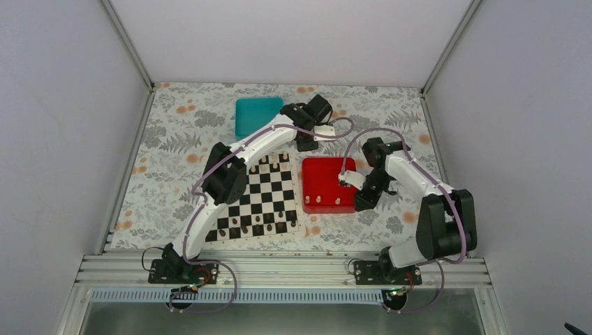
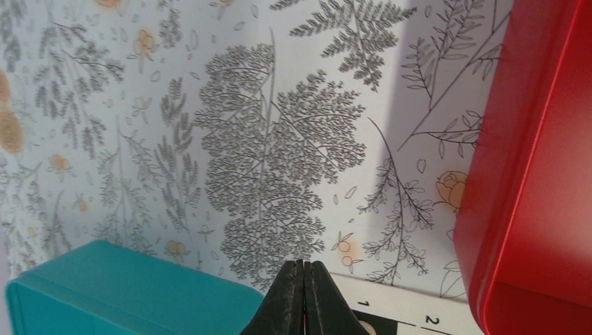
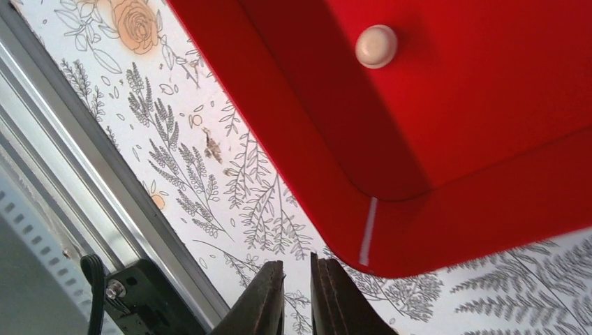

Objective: Set up the chess pieces on the board
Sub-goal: Adjust the storage box at the center of the board.

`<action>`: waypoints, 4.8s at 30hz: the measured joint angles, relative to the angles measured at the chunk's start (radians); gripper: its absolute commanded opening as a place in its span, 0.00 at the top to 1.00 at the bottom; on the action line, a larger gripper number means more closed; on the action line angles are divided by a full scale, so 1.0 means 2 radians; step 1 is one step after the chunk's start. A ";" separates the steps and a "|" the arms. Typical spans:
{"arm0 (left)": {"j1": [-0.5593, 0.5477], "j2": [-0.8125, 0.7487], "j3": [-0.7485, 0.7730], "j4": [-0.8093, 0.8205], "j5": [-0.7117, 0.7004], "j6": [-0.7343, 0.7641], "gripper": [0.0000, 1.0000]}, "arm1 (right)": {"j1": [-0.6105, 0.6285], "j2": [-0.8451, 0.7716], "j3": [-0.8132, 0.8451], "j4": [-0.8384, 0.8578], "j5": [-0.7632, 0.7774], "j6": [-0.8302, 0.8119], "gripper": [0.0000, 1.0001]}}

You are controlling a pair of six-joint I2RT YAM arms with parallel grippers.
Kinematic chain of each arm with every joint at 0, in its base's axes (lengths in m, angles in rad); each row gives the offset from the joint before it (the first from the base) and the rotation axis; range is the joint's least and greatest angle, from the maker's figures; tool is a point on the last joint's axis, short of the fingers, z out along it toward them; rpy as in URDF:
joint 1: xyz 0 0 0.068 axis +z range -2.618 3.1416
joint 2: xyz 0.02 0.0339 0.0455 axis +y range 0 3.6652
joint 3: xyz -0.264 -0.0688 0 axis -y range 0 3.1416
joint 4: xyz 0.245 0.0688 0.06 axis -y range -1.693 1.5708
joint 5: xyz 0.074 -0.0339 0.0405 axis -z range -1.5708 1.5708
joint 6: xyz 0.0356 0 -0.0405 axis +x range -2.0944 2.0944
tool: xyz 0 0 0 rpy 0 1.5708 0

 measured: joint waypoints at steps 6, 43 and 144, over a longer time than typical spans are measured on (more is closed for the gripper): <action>-0.001 0.013 -0.001 -0.012 0.002 0.001 0.98 | 0.024 0.003 -0.019 0.013 -0.001 0.006 0.89; -0.022 -0.005 -0.063 -0.040 0.056 0.010 0.98 | -0.056 0.077 0.027 0.094 0.031 0.081 0.96; -0.222 0.096 0.085 -0.159 0.165 0.076 0.98 | 0.061 0.347 0.389 0.052 0.004 0.070 0.96</action>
